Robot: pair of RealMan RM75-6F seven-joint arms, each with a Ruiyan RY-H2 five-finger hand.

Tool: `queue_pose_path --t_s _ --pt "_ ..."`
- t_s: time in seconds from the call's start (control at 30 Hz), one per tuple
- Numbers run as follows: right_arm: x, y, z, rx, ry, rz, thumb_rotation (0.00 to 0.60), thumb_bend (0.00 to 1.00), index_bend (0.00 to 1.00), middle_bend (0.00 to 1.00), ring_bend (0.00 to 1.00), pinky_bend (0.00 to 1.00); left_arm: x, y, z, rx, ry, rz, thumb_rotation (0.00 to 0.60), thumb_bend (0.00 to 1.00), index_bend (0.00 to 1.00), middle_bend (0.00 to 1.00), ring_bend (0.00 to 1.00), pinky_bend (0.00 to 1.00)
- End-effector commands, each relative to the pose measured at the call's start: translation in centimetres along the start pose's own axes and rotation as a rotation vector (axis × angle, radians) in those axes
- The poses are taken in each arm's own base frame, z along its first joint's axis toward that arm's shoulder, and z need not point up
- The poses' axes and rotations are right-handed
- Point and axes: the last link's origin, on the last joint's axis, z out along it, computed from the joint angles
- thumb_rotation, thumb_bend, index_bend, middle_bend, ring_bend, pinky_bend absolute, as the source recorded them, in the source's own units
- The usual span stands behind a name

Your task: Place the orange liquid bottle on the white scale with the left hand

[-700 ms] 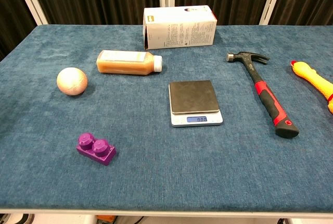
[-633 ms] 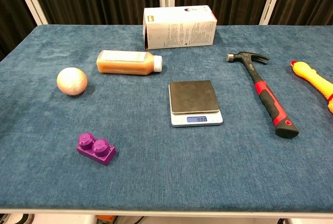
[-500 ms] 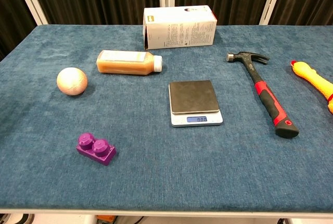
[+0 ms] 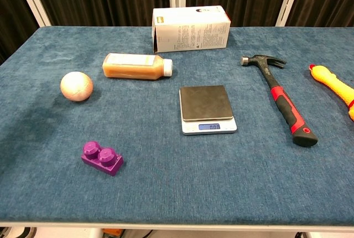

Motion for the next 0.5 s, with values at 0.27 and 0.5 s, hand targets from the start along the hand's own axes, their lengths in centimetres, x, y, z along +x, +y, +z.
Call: queue_pose_path --t_s 0.27,0.5 --pt "0.0 0.4 -0.2 -0.003 -0.003 0.009 0.600 0.33 0.00 0.00 0.00 0.00 -0.3 6.0 8.1 -0.164 -0.012 -0.005 0.600 0.16 0.05 0.10 0.00 0.04" --pt "0.2 1.0 -0.5 -0.025 0.008 0.017 0.600 0.33 0.00 0.00 0.00 0.00 -1.5 10.3 14.3 -0.147 -0.086 -0.080 0.600 0.16 0.06 0.11 0.00 0.04"
